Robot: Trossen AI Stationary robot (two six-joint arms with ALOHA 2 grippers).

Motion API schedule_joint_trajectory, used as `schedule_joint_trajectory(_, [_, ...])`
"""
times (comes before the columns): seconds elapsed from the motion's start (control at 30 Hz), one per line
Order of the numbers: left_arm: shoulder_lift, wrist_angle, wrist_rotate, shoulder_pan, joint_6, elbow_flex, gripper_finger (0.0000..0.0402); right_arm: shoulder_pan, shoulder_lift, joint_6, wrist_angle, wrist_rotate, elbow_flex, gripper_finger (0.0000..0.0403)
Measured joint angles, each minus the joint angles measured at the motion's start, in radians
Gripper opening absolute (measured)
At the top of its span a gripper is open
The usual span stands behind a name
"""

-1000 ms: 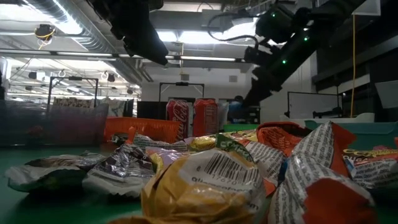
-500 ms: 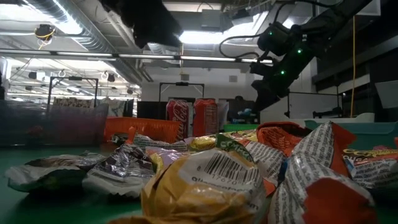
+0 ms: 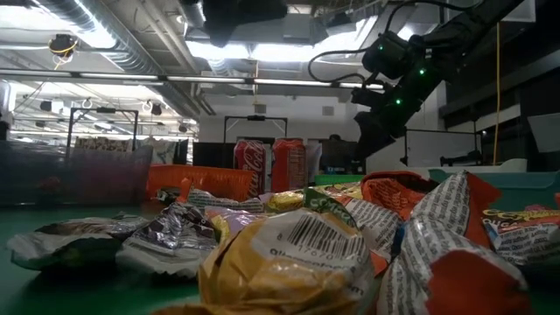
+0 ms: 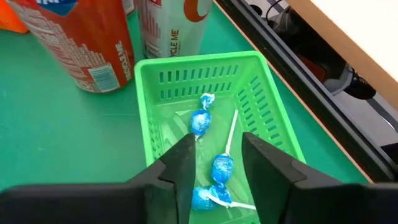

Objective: Sort candy
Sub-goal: Put the yellow candy into the red bin

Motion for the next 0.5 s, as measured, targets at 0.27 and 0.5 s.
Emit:
schedule_joint_trajectory(0.27, [0.239, 0.222, -0.003, -0.067, 0.0, 0.0, 0.0176, 0.001, -0.002, 0.001, -0.003, -0.188, 0.0, 0.0133])
schedule_joint_trajectory(0.5, [0.398, 0.26, -0.01, -0.084, -0.002, 0.0, 0.0176, 0.009, -0.002, 0.059, 0.003, -0.466, 0.0, 0.0119])
